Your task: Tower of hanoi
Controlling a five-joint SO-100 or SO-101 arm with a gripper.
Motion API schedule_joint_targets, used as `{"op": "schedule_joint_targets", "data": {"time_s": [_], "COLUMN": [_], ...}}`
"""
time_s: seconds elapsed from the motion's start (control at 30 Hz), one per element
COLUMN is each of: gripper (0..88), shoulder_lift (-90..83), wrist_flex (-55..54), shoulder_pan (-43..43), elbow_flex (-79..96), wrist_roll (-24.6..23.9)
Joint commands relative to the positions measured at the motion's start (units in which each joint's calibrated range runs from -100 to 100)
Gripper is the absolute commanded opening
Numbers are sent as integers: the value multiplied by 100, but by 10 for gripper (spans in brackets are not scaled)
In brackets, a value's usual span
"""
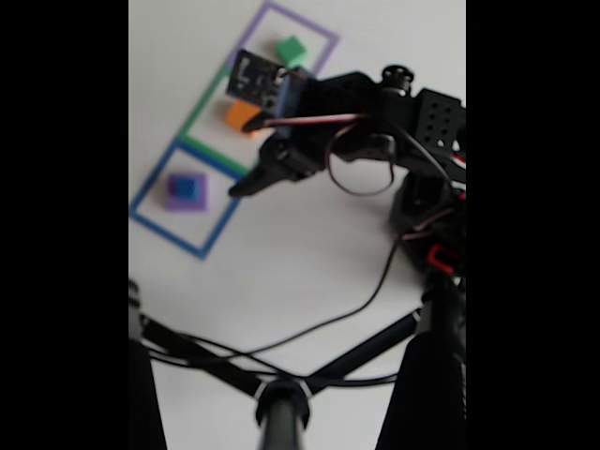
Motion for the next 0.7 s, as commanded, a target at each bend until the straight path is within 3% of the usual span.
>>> {"op": "schedule_joint_targets", "data": {"time_s": [0.0, 0.37, 0.67], "gripper": [355, 354, 353], "shoulder_lift": [96, 1767, 3253], "wrist_flex": [-2439, -5686, -7500], "shoulder_pan": [-11, -155, -212], "elbow_flex": [1166, 2211, 2302], "wrist_roll": [0, 0, 0]}}
